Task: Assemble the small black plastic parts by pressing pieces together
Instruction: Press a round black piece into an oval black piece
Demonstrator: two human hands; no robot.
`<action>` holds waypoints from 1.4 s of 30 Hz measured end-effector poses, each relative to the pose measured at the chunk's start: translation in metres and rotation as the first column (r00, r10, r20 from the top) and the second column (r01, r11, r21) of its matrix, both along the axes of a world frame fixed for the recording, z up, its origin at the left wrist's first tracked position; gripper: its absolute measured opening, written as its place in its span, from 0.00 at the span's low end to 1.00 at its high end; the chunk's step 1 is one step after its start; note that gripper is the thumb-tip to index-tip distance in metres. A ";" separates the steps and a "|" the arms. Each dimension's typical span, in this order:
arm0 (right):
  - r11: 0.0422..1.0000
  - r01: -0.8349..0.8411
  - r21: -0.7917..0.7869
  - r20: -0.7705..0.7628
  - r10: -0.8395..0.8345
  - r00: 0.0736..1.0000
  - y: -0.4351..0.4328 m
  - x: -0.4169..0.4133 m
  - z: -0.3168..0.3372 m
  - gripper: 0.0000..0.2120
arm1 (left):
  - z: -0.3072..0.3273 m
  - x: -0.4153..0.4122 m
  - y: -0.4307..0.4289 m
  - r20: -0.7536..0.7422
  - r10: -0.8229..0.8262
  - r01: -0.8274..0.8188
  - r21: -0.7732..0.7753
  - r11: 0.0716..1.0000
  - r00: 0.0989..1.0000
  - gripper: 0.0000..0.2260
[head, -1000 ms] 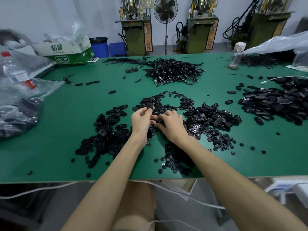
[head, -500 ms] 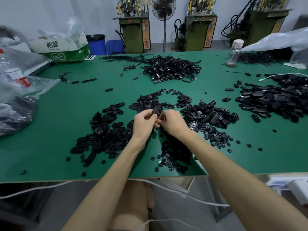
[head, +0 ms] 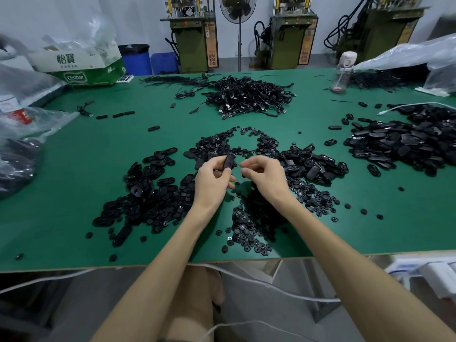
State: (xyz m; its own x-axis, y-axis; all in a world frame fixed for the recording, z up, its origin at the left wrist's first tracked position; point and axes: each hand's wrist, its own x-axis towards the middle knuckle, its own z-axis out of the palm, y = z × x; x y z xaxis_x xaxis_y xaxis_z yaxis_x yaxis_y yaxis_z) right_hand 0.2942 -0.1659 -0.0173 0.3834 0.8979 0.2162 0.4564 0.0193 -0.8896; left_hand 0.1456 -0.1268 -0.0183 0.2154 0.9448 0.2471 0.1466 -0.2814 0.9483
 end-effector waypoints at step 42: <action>0.968 -0.112 0.224 -0.425 0.201 0.883 -0.012 0.012 -0.013 0.06 | -0.007 0.004 -0.007 0.257 -0.172 0.202 -0.095 0.975 0.951 0.13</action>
State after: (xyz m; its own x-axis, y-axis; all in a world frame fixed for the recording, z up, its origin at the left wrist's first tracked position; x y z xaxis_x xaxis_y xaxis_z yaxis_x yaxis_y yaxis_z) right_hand 0.3066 -0.1776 -0.0304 0.3365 0.9137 0.2280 -0.0056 0.2441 -0.9697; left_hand 0.1500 -0.1337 -0.0249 0.3376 0.9191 0.2032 -0.1391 -0.1647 0.9765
